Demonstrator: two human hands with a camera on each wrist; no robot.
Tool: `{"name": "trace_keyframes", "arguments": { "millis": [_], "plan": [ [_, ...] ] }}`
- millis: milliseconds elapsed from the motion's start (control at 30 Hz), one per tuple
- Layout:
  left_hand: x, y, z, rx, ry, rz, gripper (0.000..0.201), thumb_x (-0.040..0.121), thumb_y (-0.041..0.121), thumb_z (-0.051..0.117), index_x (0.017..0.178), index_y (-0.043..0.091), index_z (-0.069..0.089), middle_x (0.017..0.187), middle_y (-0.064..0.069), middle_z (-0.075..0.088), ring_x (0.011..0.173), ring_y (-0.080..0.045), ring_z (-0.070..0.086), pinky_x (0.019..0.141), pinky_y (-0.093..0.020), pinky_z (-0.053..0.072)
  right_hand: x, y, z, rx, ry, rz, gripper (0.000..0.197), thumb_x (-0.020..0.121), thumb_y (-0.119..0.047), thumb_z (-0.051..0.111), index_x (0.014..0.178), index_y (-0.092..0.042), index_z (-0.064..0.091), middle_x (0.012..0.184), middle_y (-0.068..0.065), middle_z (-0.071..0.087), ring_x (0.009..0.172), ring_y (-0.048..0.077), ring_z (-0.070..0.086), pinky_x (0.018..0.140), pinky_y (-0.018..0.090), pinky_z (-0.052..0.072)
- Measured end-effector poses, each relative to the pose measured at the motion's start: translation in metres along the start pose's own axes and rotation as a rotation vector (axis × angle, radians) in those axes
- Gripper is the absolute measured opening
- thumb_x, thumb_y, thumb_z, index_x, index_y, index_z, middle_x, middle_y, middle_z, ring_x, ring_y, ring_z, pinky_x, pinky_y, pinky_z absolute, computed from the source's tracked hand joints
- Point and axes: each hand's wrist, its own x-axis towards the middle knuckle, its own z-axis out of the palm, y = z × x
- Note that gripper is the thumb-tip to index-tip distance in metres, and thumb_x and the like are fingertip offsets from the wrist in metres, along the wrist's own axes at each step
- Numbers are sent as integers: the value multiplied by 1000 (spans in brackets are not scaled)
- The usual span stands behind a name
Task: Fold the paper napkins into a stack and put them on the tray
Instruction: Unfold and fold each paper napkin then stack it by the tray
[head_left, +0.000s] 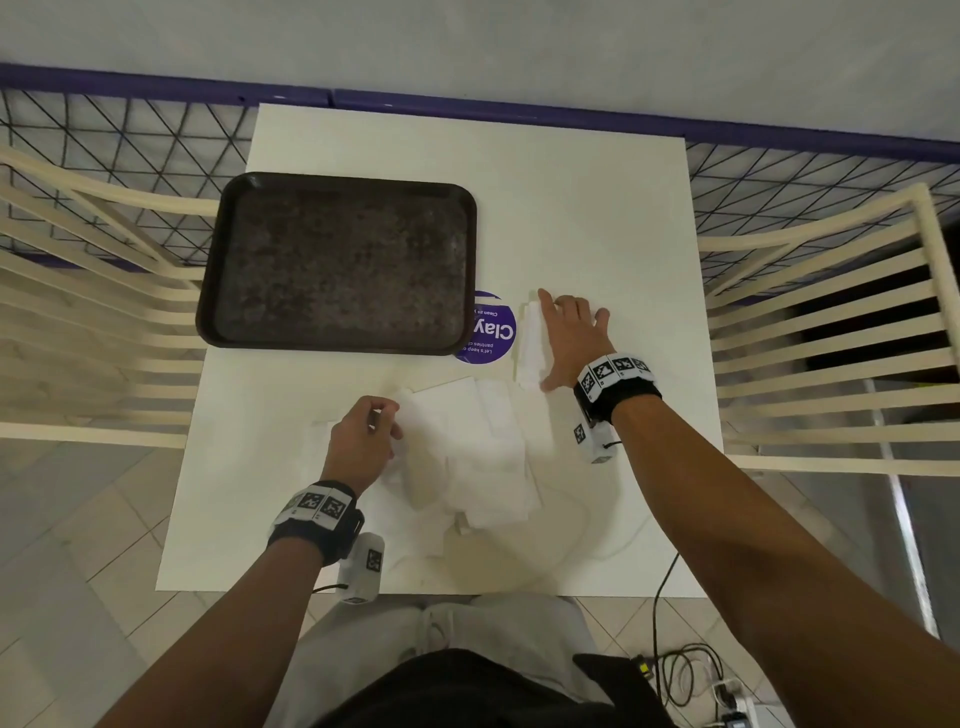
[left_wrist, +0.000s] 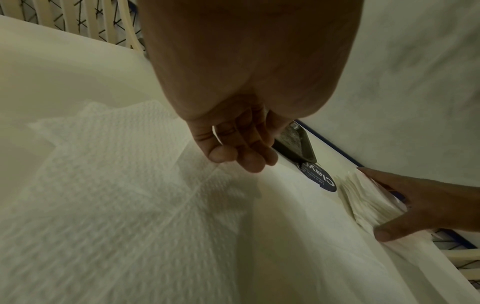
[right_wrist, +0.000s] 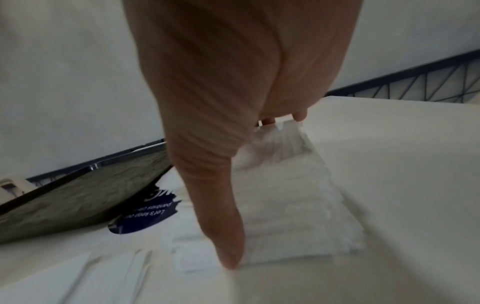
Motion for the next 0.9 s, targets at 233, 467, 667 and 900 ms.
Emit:
{"name": "trace_keyframes", "arguments": {
  "millis": [233,467,667,900],
  "plan": [
    [-2,-2,0,9,-11,15,17,108,27,50,109,18,64,86,-1,74,65,-21,66,57,-15,45,-11,-2,9,63,91,31,143,56,-55,88,159,-18,-5,158,9,18,149,33,15,115,63,17],
    [0,-13,3,68,-37,43,11,103,26,57,105,21,67,88,3,75,80,-22,68,83,-40,58,-43,-31,11,223,430,24,108,68,-61,72,156,-20,24,152,9,33,137,35,27,106,53,27],
    [-7,-21,5,220,88,15,20,97,17,65,117,14,65,121,-9,58,101,-27,62,91,-33,48,-74,-86,38,438,396,-72,36,86,-31,64,121,-24,64,115,-2,59,110,23,47,94,40,35],
    [-14,-27,1,141,94,-82,42,97,15,68,136,7,54,122,-13,63,118,-30,59,104,-36,44,-83,-136,83,674,104,25,32,91,-30,67,120,-18,67,95,-5,69,100,21,65,99,45,48]
  ]
}}
